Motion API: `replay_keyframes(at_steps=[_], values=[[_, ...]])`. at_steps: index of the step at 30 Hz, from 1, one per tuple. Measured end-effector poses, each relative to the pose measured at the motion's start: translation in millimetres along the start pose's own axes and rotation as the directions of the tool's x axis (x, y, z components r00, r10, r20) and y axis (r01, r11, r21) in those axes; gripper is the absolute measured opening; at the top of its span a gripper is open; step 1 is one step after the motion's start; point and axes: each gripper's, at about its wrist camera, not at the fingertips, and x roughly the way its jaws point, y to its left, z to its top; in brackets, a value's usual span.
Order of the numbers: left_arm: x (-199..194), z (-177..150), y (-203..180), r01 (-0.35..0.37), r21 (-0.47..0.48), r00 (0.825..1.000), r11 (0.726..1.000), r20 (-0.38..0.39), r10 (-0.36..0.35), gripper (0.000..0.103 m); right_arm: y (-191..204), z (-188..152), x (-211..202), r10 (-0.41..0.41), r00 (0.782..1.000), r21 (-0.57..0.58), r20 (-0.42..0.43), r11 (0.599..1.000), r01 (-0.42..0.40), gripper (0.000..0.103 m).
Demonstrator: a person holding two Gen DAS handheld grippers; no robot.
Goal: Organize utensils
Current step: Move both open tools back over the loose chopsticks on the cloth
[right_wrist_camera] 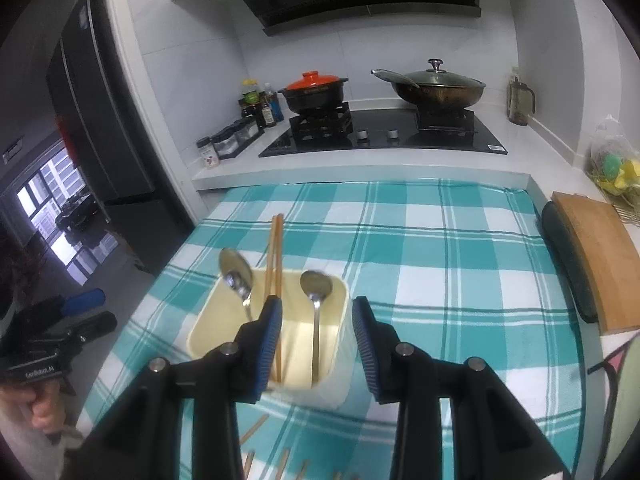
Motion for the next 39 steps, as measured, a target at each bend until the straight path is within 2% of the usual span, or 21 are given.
replay_keyframes(at_steps=[3, 5, 7, 10, 12, 14, 15, 17, 19, 26, 39], values=[[-21.3, -62.0, 6.6, 0.011, -0.019, 0.997, 1.0, -0.073, -0.012, 0.076, 8.0, -46.1, -47.3, 0.0, 1.0, -0.061, -0.018, 0.998, -0.001, 0.043], [-33.3, -101.6, 3.4, 0.01, -0.033, 0.996, 0.999, -0.093, -0.013, 0.076, 17.0, -87.7, -71.9, -0.028, 0.999, -0.12, -0.032, 0.992, 0.024, 0.043], [-43.1, -136.8, -2.7, 0.001, -0.056, 0.995, 0.998, -0.097, -0.006, 0.076, 30.3, -133.3, -90.0, -0.081, 0.996, -0.202, -0.042, 0.977, 0.071, 0.043], [-49.0, -183.8, -17.6, -0.007, -0.105, 0.994, 0.994, -0.113, -0.005, 0.078, 50.5, -204.0, -112.4, -0.199, 0.98, -0.308, -0.001, 0.932, 0.189, 0.043], [-45.9, -206.4, -29.8, 0.014, -0.128, 0.991, 0.992, -0.133, -0.031, 0.078, 58.9, -247.9, -120.4, -0.249, 0.968, -0.309, 0.008, 0.92, 0.24, 0.043], [-42.8, -221.7, -44.1, 0.026, -0.107, 0.988, 0.994, -0.149, -0.041, 0.078, 62.9, -285.9, -123.3, -0.272, 0.962, -0.262, -0.01, 0.93, 0.26, 0.043], [-40.2, -225.4, -52.2, 0.029, -0.082, 0.986, 0.996, -0.161, -0.042, 0.078, 64.1, -301.4, -123.4, -0.266, 0.963, -0.227, -0.029, 0.94, 0.253, 0.043], [-37.7, -226.9, -64.6, 0.033, -0.043, 0.984, 0.999, -0.175, -0.04, 0.078, 62.5, -324.3, -121.9, -0.201, 0.977, -0.15, -0.077, 0.971, 0.188, 0.043], [-40.4, -226.0, -71.8, 0.042, -0.033, 0.986, 0.999, -0.158, -0.046, 0.078, 65.1, -336.1, -120.1, -0.174, 0.979, -0.139, -0.107, 0.978, 0.158, 0.043], [-46.0, -225.8, -79.2, 0.026, -0.037, 0.991, 0.999, -0.129, -0.03, 0.08, 76.0, -329.3, -126.6, -0.16, 0.986, -0.127, -0.042, 0.98, 0.153, 0.043], [-34.7, -231.4, -81.8, 0.011, -0.061, 0.988, 0.998, -0.152, -0.02, 0.08, 80.0, -334.9, -121.1, -0.14, 0.99, -0.078, -0.036, 0.988, 0.136, 0.043]])
